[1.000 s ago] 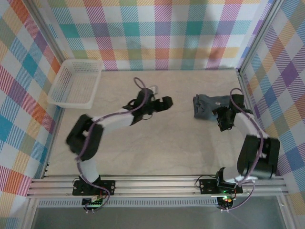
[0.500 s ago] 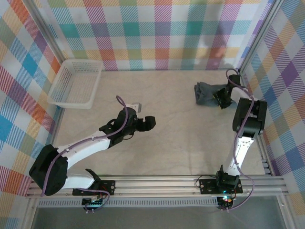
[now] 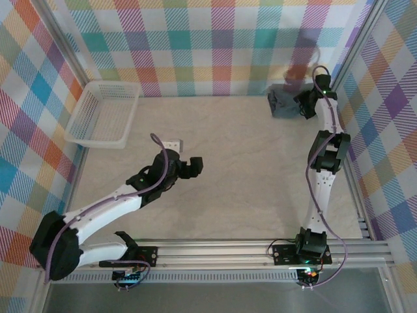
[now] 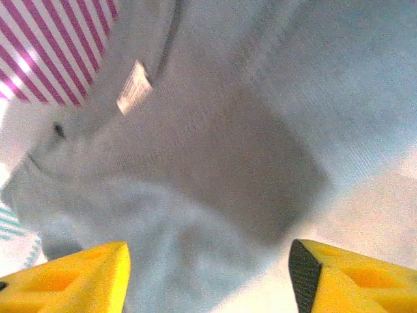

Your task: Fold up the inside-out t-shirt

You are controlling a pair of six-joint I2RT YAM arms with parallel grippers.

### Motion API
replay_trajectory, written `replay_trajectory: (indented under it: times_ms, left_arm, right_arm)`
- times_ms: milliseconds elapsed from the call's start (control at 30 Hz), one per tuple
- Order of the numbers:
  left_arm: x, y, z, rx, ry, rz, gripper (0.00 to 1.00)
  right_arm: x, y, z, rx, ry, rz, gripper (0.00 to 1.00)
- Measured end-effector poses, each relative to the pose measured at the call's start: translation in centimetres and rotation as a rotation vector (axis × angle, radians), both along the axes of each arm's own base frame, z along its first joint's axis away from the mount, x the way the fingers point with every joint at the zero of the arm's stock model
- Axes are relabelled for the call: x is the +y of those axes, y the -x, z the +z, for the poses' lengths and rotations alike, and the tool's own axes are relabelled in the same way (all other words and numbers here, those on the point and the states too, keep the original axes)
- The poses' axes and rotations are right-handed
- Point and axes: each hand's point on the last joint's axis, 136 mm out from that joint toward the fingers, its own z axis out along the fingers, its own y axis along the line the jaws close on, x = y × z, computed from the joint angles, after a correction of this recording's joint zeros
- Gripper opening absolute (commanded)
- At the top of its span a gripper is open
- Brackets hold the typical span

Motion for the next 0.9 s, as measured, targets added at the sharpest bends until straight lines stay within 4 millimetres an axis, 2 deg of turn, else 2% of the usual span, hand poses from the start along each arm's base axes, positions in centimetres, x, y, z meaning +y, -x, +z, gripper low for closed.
replay_trajectory:
  times_ms: [33, 67, 167, 233, 300, 367, 433, 500, 567, 600, 633, 700, 800, 900]
  left_arm:
    - [0.9, 0.0, 0.8, -0.037, -0.021, 0.025, 0.98]
    - [2.1, 0.0, 1.9, -0.086, -0.045, 0.062, 0.98]
    - [6.0, 0.1, 3.4, -0.185, -0.144, 0.188, 1.00]
    - [8.9, -0.2, 3.2, -0.201, -0.232, 0.295, 1.00]
    - [12.4, -0.7, 1.8, -0.178, -0.339, 0.415, 0.99]
    - [15.1, -1.0, -0.1, -0.143, -0.410, 0.487, 0.99]
    - [17.3, -1.2, -2.4, -0.111, -0.447, 0.531, 1.00]
    - [18.8, -1.4, -5.3, -0.085, -0.453, 0.526, 1.00]
    - [19.5, -1.6, -8.3, -0.048, -0.450, 0.489, 1.00]
    - [19.6, -1.9, -9.7, -0.023, -0.442, 0.464, 1.00]
    - [19.6, -2.3, -10.8, 0.002, -0.438, 0.437, 1.00]
    - [19.5, -3.3, -11.9, 0.007, -0.408, 0.393, 1.00]
    - [19.3, -5.5, -12.6, -0.022, -0.345, 0.359, 1.00]
    - [19.1, -6.9, -13.5, -0.018, -0.310, 0.329, 1.00]
  right_arm:
    - [0.4, 1.5, 0.3, 0.019, 0.003, 0.009, 0.72]
    - [0.8, 3.9, 0.8, 0.036, 0.011, 0.024, 0.74]
    - [2.5, 11.5, 4.4, 0.005, 0.055, 0.089, 0.80]
    - [3.6, 15.8, 7.9, -0.097, 0.116, 0.145, 0.87]
    - [4.9, 19.8, 11.3, -0.242, 0.189, 0.198, 1.00]
    - [5.8, 22.9, 12.6, -0.369, 0.271, 0.227, 1.00]
    - [6.7, 25.1, 11.2, -0.459, 0.396, 0.273, 1.00]
    - [8.3, 26.8, 6.6, -0.460, 0.513, 0.372, 1.00]
    - [9.4, 28.3, 0.9, -0.354, 0.554, 0.484, 1.00]
    - [9.5, 28.7, -1.7, -0.294, 0.567, 0.526, 1.00]
    - [9.5, 28.8, -3.3, -0.252, 0.577, 0.560, 1.00]
    - [9.7, 27.8, -4.3, -0.265, 0.598, 0.595, 1.00]
    - [9.6, 25.2, -4.0, -0.362, 0.606, 0.586, 1.00]
    - [9.0, 24.2, -2.9, -0.432, 0.617, 0.558, 1.00]
